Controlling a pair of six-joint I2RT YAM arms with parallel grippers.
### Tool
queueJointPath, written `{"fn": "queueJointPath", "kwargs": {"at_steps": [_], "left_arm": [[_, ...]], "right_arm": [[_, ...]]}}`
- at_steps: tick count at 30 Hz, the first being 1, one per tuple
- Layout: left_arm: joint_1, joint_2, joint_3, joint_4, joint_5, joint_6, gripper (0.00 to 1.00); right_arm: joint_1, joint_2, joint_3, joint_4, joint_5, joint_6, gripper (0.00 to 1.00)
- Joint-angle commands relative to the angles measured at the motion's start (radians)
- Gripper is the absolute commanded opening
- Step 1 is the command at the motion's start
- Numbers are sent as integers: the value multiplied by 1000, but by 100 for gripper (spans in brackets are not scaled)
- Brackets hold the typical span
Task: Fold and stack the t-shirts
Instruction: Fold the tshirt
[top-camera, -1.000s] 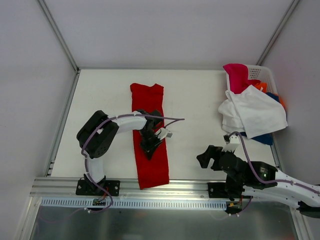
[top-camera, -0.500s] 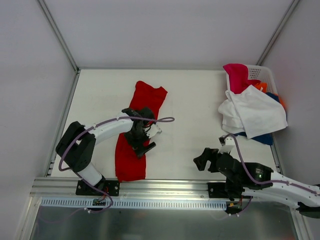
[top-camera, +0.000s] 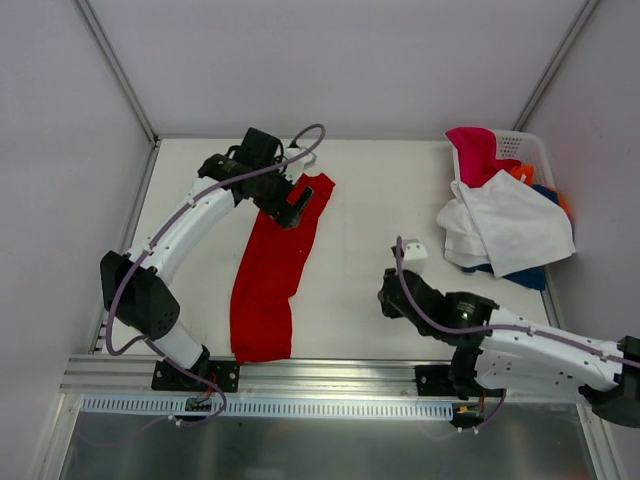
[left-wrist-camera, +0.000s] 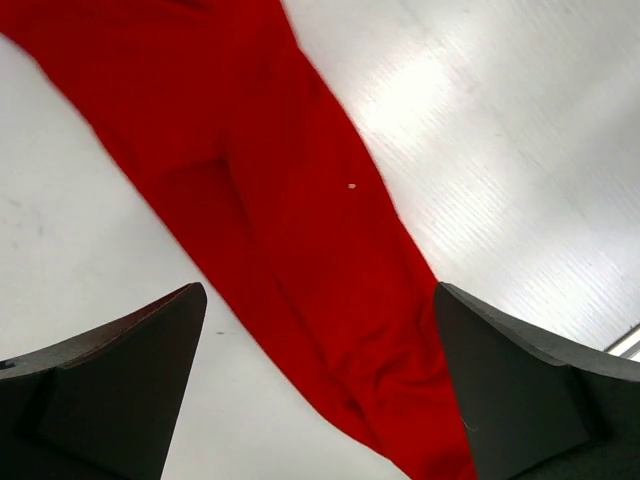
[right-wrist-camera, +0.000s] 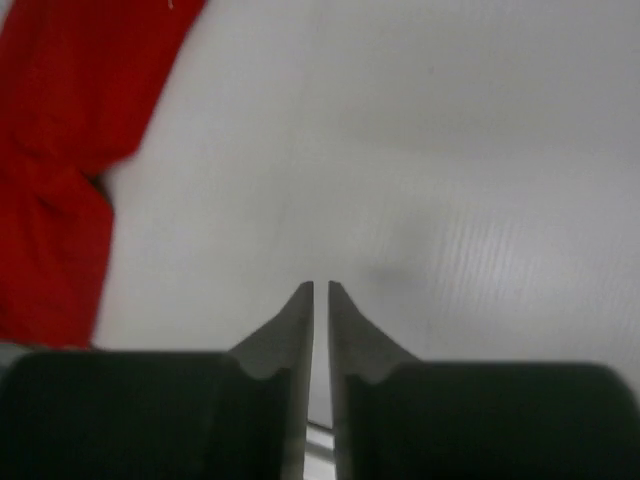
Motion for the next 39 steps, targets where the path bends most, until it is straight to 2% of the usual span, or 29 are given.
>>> {"fn": "queueJointPath", "kwargs": {"at_steps": [1,2,4,5,8,10,13,15,19,24,29,35,39], "left_arm": [[107,-46,32,-28,82,-2,99],[149,-52,19,-24,82,10,99],[201,-73,-22,-19,140,33,98],[230,-82,-37,-14,168,35,97],[337,-118,-99,1,246,47,96],[364,-148,-139,9,282,58,96],[394,-179,-179,32,309,65,97],[404,-181,-194,45,323,61,96],[416,-130,-205,119,386,50,91],[440,73,-119,177,536,27,86],[469,239,-21,182,587,21,82],[483,272,-8,202,633,30,81],[483,243,-34,232,656,16,81]], "right_arm": [[-144,204,175,166,-127,-152,6],[-217,247,230,189,-222,-172,0],[-283,383,296,255,-356,-227,1],[-332,431,378,261,-387,-241,1],[-379,621,555,263,-461,-310,0],[-405,715,639,261,-507,-326,0],[-463,918,814,264,-661,-320,1],[-489,1069,958,256,-701,-323,0],[-526,1263,1167,194,-763,-330,1],[-601,1374,1249,204,-809,-304,1],[-647,1452,1290,213,-830,-292,1],[-675,1498,1246,328,-861,-258,1],[-678,1576,1293,396,-907,-212,1]]}}
